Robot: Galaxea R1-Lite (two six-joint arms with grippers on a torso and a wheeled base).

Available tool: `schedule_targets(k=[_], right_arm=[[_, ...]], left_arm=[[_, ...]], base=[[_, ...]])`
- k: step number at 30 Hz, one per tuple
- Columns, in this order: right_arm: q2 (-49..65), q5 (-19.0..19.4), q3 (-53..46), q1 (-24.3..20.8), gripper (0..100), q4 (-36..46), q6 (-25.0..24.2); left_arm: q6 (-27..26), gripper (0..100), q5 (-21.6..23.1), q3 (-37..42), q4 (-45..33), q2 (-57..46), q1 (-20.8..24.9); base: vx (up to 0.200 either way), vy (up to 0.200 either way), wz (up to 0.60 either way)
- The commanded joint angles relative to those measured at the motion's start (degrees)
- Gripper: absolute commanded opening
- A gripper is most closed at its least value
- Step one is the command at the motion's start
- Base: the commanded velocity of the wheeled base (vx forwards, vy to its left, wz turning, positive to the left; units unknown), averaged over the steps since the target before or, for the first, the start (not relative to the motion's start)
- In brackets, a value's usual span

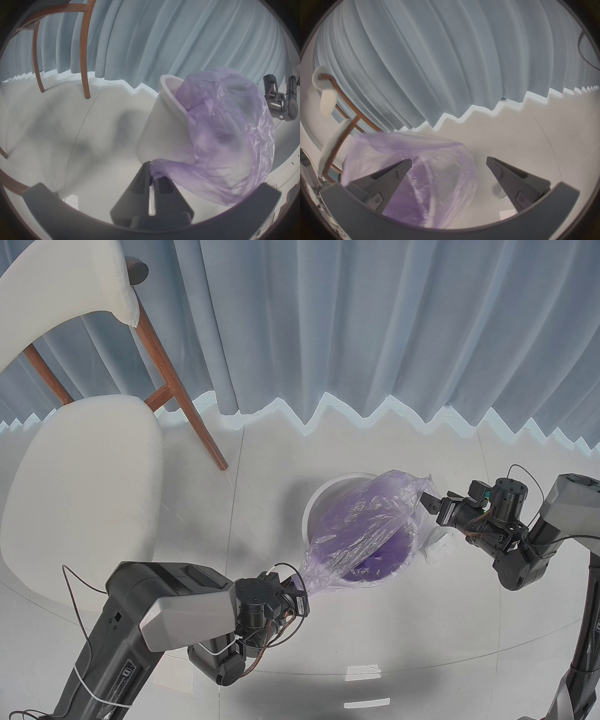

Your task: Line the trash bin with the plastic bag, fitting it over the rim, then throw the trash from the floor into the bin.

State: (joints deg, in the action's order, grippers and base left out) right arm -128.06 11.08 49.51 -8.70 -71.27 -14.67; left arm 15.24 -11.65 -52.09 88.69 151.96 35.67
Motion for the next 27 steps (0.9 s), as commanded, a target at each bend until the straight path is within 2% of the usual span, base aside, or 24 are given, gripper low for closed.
schedule_targets(k=[1,4,5,9,14,18,23,24,27], right_arm=[[8.6,1.1,-5.6,-0.1,100,-2.7,-2.7],[10.1,1.1,-6.9,0.1,100,-3.7,-4.7],[10.7,1.1,-7.8,0.1,100,-4.4,-5.3],[12.7,1.2,-12.2,1.0,100,-8.2,-7.3],[13.7,1.3,-17.1,1.2,100,-12.8,-10.1],[14.2,1.3,-17.2,2.6,100,-13.9,-10.2],[15.7,1.8,-15.8,3.0,100,-13.9,-9.7],[15.7,1.8,-15.8,3.0,100,-13.9,-9.7],[19.6,1.8,-15.0,3.4,100,-13.4,-9.9]], left_arm=[[-0.3,0,-0.1,0.7,0.1,-0.6,-0.2],[-1.0,0,0.0,3.2,0.1,-1.7,-0.2],[-1.2,100,0.0,3.9,0.1,-1.9,-0.2],[-1.1,100,0.3,6.6,0.1,-6.3,-0.2],[-1.1,100,2.6,20.4,0.1,-16.1,0.4],[-1.6,100,5.2,24.5,0.0,-20.8,-0.2],[-11.7,100,8.4,29.5,-0.4,-30.2,1.0],[-11.7,100,8.4,29.5,-0.4,-30.2,1.0],[-19.2,100,14.1,29.7,-0.5,-31.0,2.8]], base=[[0.0,0.0,0.0],[0.0,0.0,0.0],[0.0,0.0,0.0],[0.0,0.0,0.0],[0.0,0.0,0.0],[0.0,0.0,0.0],[0.0,0.0,0.0],[0.0,0.0,0.0],[0.0,0.0,0.0]])
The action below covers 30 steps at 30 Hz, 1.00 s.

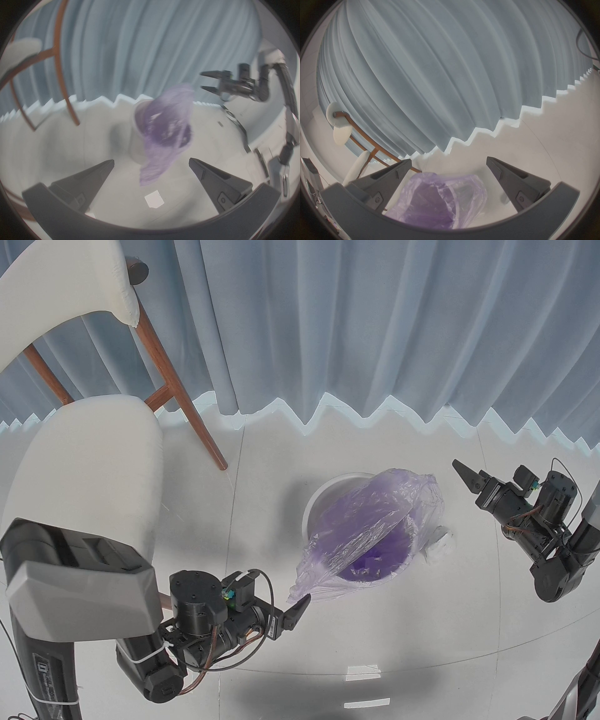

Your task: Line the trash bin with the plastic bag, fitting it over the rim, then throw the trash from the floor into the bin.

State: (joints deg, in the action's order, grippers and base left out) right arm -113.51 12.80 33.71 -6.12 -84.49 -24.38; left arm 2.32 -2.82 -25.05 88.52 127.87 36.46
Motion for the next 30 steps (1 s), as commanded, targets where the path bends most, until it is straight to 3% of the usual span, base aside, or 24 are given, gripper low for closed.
schedule_targets(k=[1,3,9,14,18,21,23,25,28,30], right_arm=[[5.6,0.1,0.8,1.0,100,-0.1,-0.2],[7.6,0.1,0.8,1.1,100,0.8,-0.3],[12.9,0.2,0.8,1.0,100,6.0,-0.5],[13.9,0.2,0.7,0.8,100,6.9,-0.5],[13.9,0.2,0.7,0.8,100,6.9,-0.5],[13.8,0.2,0.6,0.8,100,6.9,-0.5],[13.7,0.2,0.5,0.8,100,6.9,-0.5],[13.3,0.2,0.5,0.8,100,6.9,-0.5],[12.8,0.2,0.5,0.8,100,6.9,-0.5],[12.6,0.2,0.4,0.8,100,6.9,-0.5]], left_arm=[[-7.7,100,6.5,2.3,-0.4,-6.9,1.9],[-10.9,100,10.3,1.0,-0.4,-6.5,2.0],[-11.5,100,18.5,-8.1,-0.4,-5.4,-0.9],[-8.4,100,24.7,-15.5,-0.4,-6.4,-4.8],[-3.5,100,27.0,-14.9,-0.4,-8.2,-5.2],[-4.0,100,27.1,-13.5,-2.1,-10.3,-5.0],[-5.6,100,26.4,-13.3,-7.6,-12.2,-4.1],[-9.3,100,21.7,-13.1,-15.9,-14.8,-2.0],[-12.4,100,14.2,-13.2,-21.9,-15.7,0.6],[-14.6,100,14.0,-13.4,-22.5,-15.4,0.9]], base=[[0.0,0.0,0.0],[0.0,0.0,0.0],[0.0,0.0,0.0],[0.0,0.0,0.0],[0.0,0.0,0.0],[0.0,0.0,0.0],[0.0,0.0,0.0],[0.0,0.0,0.0],[0.0,0.0,0.0],[0.0,0.0,0.0]])
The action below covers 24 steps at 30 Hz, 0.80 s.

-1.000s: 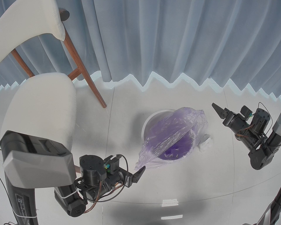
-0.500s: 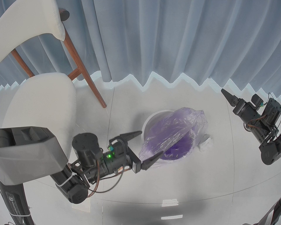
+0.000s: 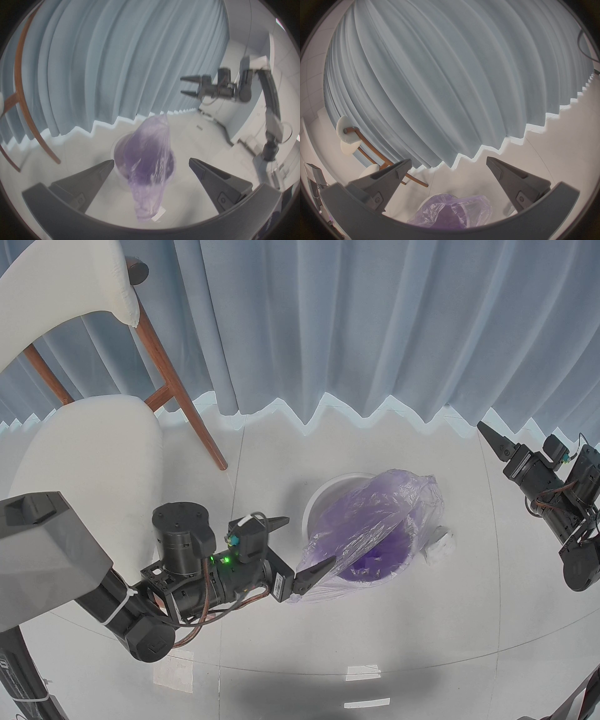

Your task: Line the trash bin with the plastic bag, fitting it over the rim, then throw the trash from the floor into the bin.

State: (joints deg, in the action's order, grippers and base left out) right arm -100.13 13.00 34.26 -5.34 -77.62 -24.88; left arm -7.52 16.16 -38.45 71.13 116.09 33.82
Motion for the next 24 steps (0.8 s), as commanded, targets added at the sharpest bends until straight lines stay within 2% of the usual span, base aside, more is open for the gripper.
schedule_targets(k=[1,2,3,6,10,17,24], right_arm=[[-0.8,0.0,-0.3,-0.1,100,0.0,0.0],[-0.9,0.0,-0.4,-0.2,100,0.1,0.1],[-0.9,0.0,-0.4,-0.2,100,0.1,0.1],[-1.5,0.0,-0.4,-0.3,100,0.0,0.1],[-1.6,0.0,-0.4,-0.3,100,0.0,0.2],[-1.8,0.0,-0.7,-0.9,100,0.0,0.4],[-2.5,0.0,-1.3,-1.0,100,-0.2,0.5]], left_arm=[[-8.1,100,-5.1,-0.7,-5.1,-2.9,3.5],[-11.0,100,-5.1,-1.5,-5.1,-1.2,3.5],[-11.0,100,-5.1,-1.5,-5.1,-1.2,3.5],[-15.6,100,-4.8,-5.3,-4.3,4.5,3.0],[-16.2,100,-4.9,-9.0,-3.7,8.9,3.4],[-16.4,100,-4.6,-20.3,-4.2,16.6,3.7],[-17.4,100,-4.5,-24.7,-5.1,19.6,3.4]], base=[[0.0,0.0,0.0],[0.0,0.0,0.0],[0.0,0.0,0.0],[0.0,0.0,0.0],[0.0,0.0,0.0],[0.0,0.0,0.0],[0.0,0.0,0.0]])
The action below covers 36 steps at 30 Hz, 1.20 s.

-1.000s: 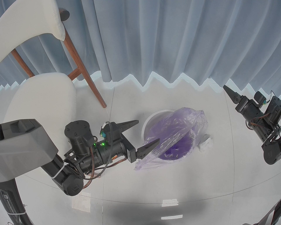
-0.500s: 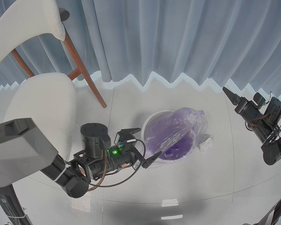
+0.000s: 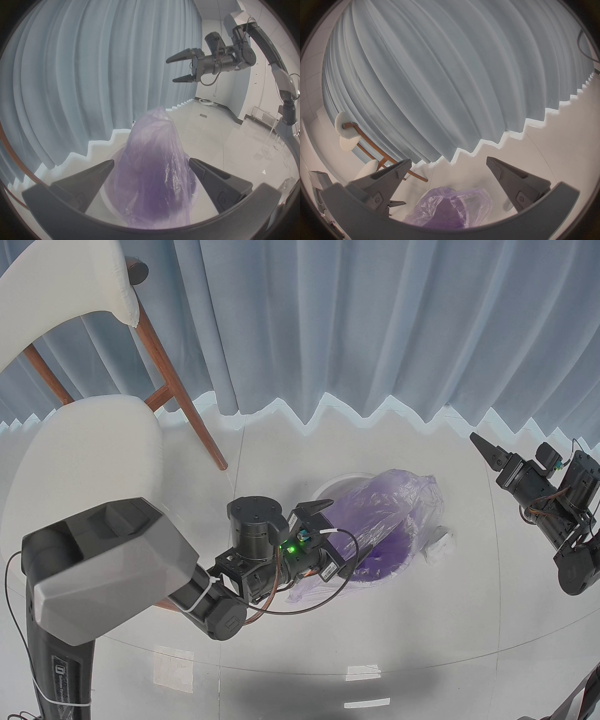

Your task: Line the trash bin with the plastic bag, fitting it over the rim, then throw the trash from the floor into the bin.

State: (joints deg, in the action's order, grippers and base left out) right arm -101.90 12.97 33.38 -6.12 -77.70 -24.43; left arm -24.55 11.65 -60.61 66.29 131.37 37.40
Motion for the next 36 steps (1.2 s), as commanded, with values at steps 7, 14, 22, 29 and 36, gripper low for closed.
schedule_targets(k=[7,14,22,29,36], right_arm=[[-1.6,0.0,-0.9,-1.0,100,-0.3,0.2],[-1.9,-0.1,-1.1,-1.1,100,-0.5,0.4],[-2.8,-0.1,-1.2,-1.2,100,-1.8,0.5],[-2.9,-0.1,-1.9,-1.5,100,-2.0,0.7],[-3.0,-0.1,-2.2,-2.2,100,-2.0,1.5]], left_arm=[[-0.6,100,0.6,-4.0,0.2,7.2,-0.3],[-0.1,0,0.5,-3.8,1.8,6.4,-2.3],[6.0,0,0.5,-6.8,0.2,3.5,-6.9],[20.4,0,0.1,-14.0,-5.7,3.7,-8.8],[32.0,0,-0.1,-26.0,-15.1,6.0,-12.3]], base=[[0.0,0.0,0.0],[0.0,0.0,0.0],[0.0,0.0,0.0],[0.0,0.0,0.0],[0.0,0.0,0.0]])
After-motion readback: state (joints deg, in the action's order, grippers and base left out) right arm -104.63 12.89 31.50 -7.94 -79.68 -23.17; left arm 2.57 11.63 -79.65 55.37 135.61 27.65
